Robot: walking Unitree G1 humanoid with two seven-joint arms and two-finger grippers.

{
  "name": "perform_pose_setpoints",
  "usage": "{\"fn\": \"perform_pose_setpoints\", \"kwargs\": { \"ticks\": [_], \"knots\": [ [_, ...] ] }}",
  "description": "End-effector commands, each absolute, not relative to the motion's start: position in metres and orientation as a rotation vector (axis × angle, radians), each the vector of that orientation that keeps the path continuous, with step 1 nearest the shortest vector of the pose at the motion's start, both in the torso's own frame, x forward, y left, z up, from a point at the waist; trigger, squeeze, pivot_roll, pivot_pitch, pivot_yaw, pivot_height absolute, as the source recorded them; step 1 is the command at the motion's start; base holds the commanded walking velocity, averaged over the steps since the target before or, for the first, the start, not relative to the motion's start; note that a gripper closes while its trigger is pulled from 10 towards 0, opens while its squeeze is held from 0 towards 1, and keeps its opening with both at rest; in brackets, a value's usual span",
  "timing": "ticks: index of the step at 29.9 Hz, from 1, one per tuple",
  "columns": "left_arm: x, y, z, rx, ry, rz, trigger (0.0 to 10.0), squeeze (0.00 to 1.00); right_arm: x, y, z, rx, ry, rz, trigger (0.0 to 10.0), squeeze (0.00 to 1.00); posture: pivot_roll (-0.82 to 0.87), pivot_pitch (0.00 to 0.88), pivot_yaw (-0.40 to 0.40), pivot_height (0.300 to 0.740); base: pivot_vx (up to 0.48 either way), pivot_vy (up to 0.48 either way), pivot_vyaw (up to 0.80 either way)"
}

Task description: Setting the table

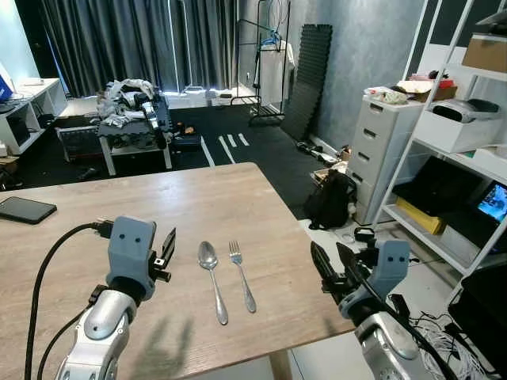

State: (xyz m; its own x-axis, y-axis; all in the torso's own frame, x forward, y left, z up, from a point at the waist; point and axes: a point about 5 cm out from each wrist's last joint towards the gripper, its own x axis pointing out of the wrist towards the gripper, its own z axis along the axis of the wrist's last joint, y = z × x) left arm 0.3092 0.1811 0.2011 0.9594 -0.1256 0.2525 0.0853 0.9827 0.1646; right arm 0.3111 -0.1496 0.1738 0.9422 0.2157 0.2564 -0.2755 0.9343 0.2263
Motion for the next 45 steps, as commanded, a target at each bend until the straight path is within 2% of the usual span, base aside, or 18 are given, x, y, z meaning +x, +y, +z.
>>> {"fn": "perform_pose_setpoints", "kwargs": {
  "ticks": [1,18,23,26,28,32,35,39,41,45],
  "knots": [
    [0.307,0.186,0.198,0.159,-0.252,-0.088,10.0,0.00,0.310,-0.144,0.171,0.269,-0.213,0.275,10.0,0.00,0.02,0.044,0.059,0.740,0.000,0.000,0.00],
    [0.308,0.185,0.194,0.169,-0.227,-0.097,10.0,0.00,0.310,-0.143,0.170,0.258,-0.210,0.281,10.0,0.00,0.02,0.044,0.060,0.740,0.000,0.000,0.00],
    [0.307,0.190,0.185,0.204,-0.166,-0.111,10.0,0.00,0.316,-0.139,0.164,0.108,-0.154,0.283,10.0,0.00,0.03,0.049,0.066,0.740,0.000,0.000,0.00],
    [0.301,0.197,0.176,0.242,-0.110,-0.148,10.0,0.00,0.322,-0.140,0.160,0.069,-0.104,0.287,10.0,0.00,0.04,0.057,0.065,0.740,0.000,0.000,0.00],
    [0.290,0.219,0.162,0.279,-0.008,-0.182,10.0,0.00,0.332,-0.145,0.154,0.015,-0.024,0.259,10.0,0.00,0.07,0.073,0.063,0.740,0.000,0.000,0.00],
    [0.280,0.244,0.158,0.229,0.059,-0.173,10.0,0.00,0.344,-0.149,0.154,-0.036,0.055,0.210,10.0,0.00,0.09,0.096,0.051,0.740,0.000,0.000,0.00],
    [0.278,0.251,0.163,0.205,0.063,-0.205,10.0,0.00,0.355,-0.145,0.160,-0.028,0.080,0.180,10.0,0.00,0.10,0.105,0.041,0.740,0.000,0.000,0.00],
    [0.290,0.240,0.176,0.325,0.037,-0.316,10.0,0.00,0.360,-0.131,0.164,-0.018,0.100,0.213,10.0,0.00,0.12,0.120,0.031,0.740,0.000,0.000,0.00],
    [0.290,0.240,0.176,0.325,0.037,-0.316,10.0,0.00,0.360,-0.131,0.164,-0.018,0.100,0.213,10.0,0.00,0.12,0.120,0.031,0.740,0.000,0.000,0.00],
    [0.312,0.226,0.192,0.324,0.027,-0.391,10.0,0.00,0.357,-0.126,0.162,-0.014,0.129,0.249,10.0,0.00,0.11,0.137,0.030,0.740,0.000,0.000,0.00]
  ]
}}
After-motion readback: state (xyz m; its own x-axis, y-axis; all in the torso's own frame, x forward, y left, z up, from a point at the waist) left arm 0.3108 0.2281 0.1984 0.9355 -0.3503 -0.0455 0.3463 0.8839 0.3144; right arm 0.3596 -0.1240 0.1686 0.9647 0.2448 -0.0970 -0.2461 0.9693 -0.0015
